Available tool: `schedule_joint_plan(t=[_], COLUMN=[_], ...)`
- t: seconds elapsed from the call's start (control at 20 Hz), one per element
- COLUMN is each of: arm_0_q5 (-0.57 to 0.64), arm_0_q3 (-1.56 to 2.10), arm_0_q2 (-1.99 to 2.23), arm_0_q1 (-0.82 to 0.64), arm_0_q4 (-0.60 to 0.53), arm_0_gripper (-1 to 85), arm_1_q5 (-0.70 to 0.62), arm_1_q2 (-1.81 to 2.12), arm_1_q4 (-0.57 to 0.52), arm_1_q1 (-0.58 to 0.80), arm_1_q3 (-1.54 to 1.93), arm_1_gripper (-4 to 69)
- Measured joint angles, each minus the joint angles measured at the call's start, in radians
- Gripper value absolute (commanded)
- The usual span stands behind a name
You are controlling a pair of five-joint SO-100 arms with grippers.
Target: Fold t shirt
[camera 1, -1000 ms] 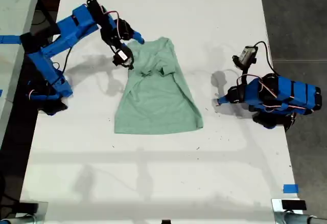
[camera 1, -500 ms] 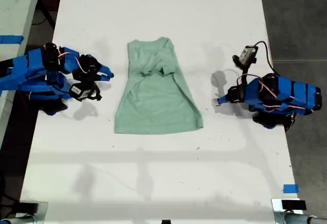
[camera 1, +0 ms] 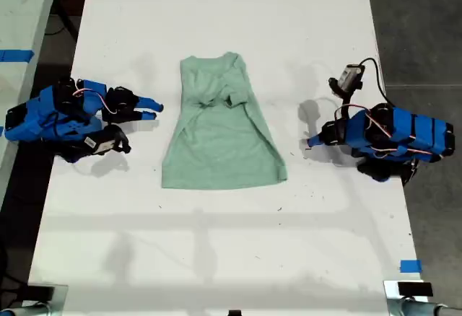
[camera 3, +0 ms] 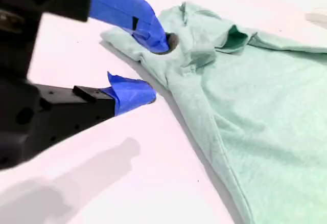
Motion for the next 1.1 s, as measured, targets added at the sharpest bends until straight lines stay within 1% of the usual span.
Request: schedule_joint_plan(t=[0.05,0.2,0.25,0.3,0.35,0.45,1.1], arm_0_q5=[0.018,0.020,0.020,0.020,0.020,0.020,0.020], arm_0_q3=[0.029,0.051,0.054,0.060,0.060,0.060,0.060], arm_0_q2=[0.005,0.005,0.005,0.005,0.005,0.005,0.005], arm_0_q1=[-0.006,-0.080,-0.127,-0.169,-0.199,-0.219,-0.219], arm_0_q4=[-0.011,-0.046,-0.046,-0.046,-0.046,-0.046,-0.046], arm_0_gripper=[0.9,-0.1,4.6,12.0,15.6,16.2,16.2], arm_1_q5=[0.000,0.000,-0.003,-0.003,-0.003,-0.003,-0.005], arm_1_q2=[0.000,0.000,0.000,0.000,0.000,0.000,0.000], arm_1_q4=[0.000,0.000,0.000,0.000,0.000,0.000,0.000], arm_1_q1=[0.000,0.000,0.000,0.000,0.000,0.000,-0.002], arm_1_q3=[0.000,0.000,0.000,0.000,0.000,0.000,0.000], arm_1_gripper=[0.5,0.5,0.5,0.5,0.5,0.5,0.5])
